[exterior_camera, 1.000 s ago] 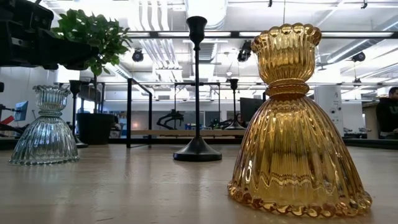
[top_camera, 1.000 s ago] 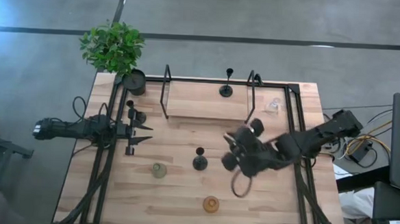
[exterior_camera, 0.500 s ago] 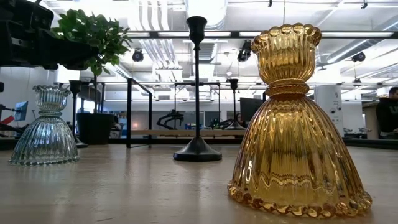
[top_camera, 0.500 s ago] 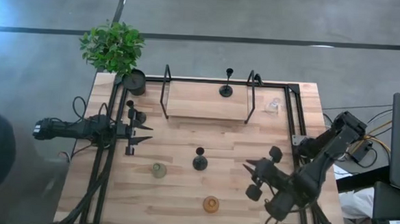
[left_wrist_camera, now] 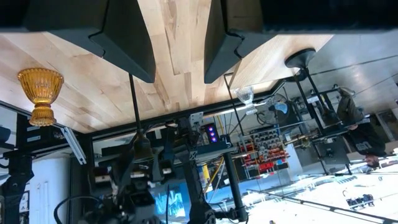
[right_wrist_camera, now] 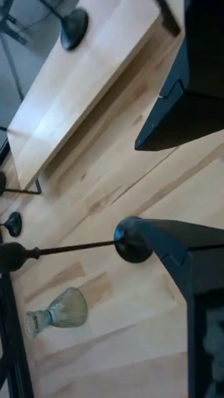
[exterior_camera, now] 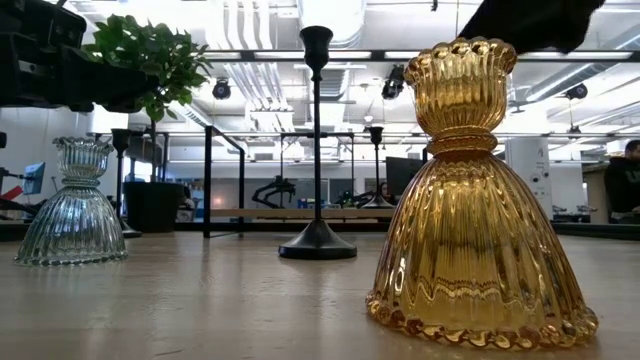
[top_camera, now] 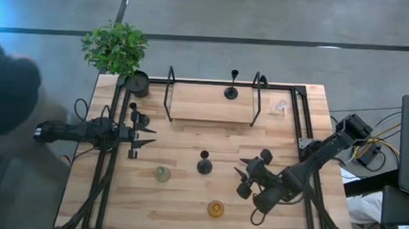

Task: Pick & Place candle stick holders
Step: Put the bottom black candle holder on the shelf aligned with the other black candle holder

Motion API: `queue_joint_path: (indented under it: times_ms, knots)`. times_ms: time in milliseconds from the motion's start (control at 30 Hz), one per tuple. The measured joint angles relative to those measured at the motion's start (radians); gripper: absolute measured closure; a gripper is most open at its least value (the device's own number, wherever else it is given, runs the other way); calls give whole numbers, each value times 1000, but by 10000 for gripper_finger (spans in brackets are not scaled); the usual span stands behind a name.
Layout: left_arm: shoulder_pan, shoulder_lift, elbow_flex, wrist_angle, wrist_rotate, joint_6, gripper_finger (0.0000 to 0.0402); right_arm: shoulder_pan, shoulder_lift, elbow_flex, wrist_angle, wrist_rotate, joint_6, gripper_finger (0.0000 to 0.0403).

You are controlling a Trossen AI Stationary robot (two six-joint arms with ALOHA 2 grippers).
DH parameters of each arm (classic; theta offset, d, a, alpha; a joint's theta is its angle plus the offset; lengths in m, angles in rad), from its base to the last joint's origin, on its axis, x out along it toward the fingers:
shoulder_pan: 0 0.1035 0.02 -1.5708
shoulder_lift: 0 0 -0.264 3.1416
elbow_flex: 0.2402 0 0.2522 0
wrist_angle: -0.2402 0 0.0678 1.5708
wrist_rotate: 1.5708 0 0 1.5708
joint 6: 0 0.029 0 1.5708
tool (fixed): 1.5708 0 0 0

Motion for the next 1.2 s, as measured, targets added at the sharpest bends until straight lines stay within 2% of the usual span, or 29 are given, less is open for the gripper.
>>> queue_joint_path:
  times_ms: [200, 300, 433, 800, 967, 1200]
  knots:
    - [0, 0, 0, 0, 0, 0, 258, -84, 9, -59, 237, -89, -172, 220]
    - [0, 0, 0, -1, 0, 0, 258, -120, 19, -61, 293, -114, -261, 227]
    - [-1, 0, 0, -1, 0, 0, 258, -165, 38, -54, 362, -198, -360, 235]
    - [-1, 4, 0, -1, 1, 0, 258, -205, 76, -55, 470, -234, -403, 249]
    - [0, 7, 0, -2, 1, 0, 258, -220, 122, -49, 589, -280, -460, 249]
    - [0, 16, 0, -2, 0, 0, 258, -246, 194, 4, 595, -279, -470, 241]
